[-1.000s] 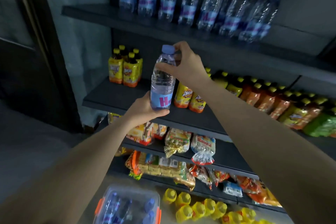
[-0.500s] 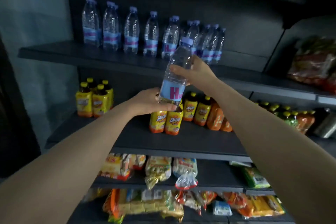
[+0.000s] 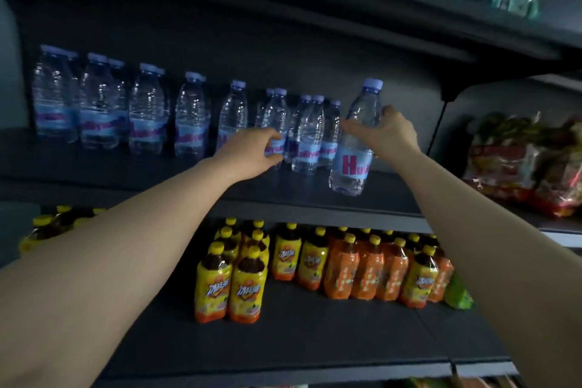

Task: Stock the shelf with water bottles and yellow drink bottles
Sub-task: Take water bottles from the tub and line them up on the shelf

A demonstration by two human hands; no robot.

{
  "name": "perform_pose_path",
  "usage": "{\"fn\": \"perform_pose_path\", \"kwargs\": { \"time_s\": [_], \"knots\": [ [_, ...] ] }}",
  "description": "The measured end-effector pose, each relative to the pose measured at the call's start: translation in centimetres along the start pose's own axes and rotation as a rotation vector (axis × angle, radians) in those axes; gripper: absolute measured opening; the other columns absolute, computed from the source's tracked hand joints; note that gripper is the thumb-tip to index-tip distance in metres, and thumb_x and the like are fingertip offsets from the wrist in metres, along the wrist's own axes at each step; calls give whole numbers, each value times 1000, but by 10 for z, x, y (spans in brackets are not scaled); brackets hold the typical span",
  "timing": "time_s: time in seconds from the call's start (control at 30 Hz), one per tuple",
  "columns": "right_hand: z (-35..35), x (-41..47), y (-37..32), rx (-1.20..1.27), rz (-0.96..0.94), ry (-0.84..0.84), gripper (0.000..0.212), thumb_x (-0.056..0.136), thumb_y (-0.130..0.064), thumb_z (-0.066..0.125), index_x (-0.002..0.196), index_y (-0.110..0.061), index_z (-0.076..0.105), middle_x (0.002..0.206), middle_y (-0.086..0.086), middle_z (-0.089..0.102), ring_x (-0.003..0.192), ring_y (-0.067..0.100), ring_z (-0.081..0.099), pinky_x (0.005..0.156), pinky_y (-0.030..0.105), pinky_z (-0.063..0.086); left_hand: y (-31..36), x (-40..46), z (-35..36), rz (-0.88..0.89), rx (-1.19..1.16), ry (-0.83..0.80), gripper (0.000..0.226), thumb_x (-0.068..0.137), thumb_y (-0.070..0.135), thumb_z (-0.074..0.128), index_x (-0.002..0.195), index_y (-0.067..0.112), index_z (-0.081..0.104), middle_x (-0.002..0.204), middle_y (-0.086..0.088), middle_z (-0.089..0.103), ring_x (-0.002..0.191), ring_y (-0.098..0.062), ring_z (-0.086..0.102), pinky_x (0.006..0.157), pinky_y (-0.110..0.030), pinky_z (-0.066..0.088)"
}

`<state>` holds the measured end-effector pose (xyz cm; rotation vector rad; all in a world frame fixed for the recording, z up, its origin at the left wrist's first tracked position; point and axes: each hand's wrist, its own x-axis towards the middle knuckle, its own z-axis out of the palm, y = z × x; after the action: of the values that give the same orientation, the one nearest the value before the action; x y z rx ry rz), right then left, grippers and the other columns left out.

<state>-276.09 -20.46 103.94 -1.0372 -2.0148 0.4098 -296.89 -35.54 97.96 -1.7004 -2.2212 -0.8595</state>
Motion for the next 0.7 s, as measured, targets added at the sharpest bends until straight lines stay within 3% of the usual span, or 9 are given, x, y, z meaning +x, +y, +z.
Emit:
{"fn": "perform_pose_path", "kwargs": {
  "time_s": [0.1, 0.27, 0.4, 0.53, 0.7],
  "knots": [
    [15, 30, 25, -53, 16, -6, 71, 68, -65, 75, 116, -17, 55, 103, 3, 63, 91, 25, 58, 74, 32, 45, 7, 36, 27, -2, 68, 7, 52, 94, 39, 62, 140, 19, 47, 137, -4, 56, 119, -23, 56, 98, -38, 47],
    [49, 75, 59, -82, 3, -7, 69, 66, -66, 75, 113, -19, 56, 105, 4, 67, 97, 29, 65, 82, 39, 54, 12, 78, 63, -14, 82, 36, 61, 94, 38, 64, 146, 18, 41, 141, -6, 53, 124, -24, 54, 98, -35, 44],
    [71, 105, 73, -31, 7, -15, 68, 69, -65, 76, 112, -18, 54, 99, 2, 65, 88, 24, 62, 73, 33, 48, 16, 107, 86, -82, 81, 74, 66, 93, 42, 64, 145, 12, 37, 131, -11, 58, 115, -28, 58, 95, -39, 48],
    [93, 126, 78, -27, -14, 5, 70, 72, -65, 75, 114, -14, 52, 102, 6, 67, 93, 29, 62, 70, 31, 39, 14, 133, 103, -167, 48, 90, 65, 89, 48, 66, 137, 11, 41, 123, -9, 62, 103, -26, 62, 88, -39, 52],
    [112, 141, 79, -5, -38, -19, 68, 81, -57, 72, 121, -10, 44, 104, 11, 65, 97, 33, 62, 70, 34, 41, 13, 152, 120, -245, 41, 88, 83, 84, 58, 68, 141, 6, 36, 113, -12, 63, 101, -28, 62, 76, -33, 47]
  ]
}}
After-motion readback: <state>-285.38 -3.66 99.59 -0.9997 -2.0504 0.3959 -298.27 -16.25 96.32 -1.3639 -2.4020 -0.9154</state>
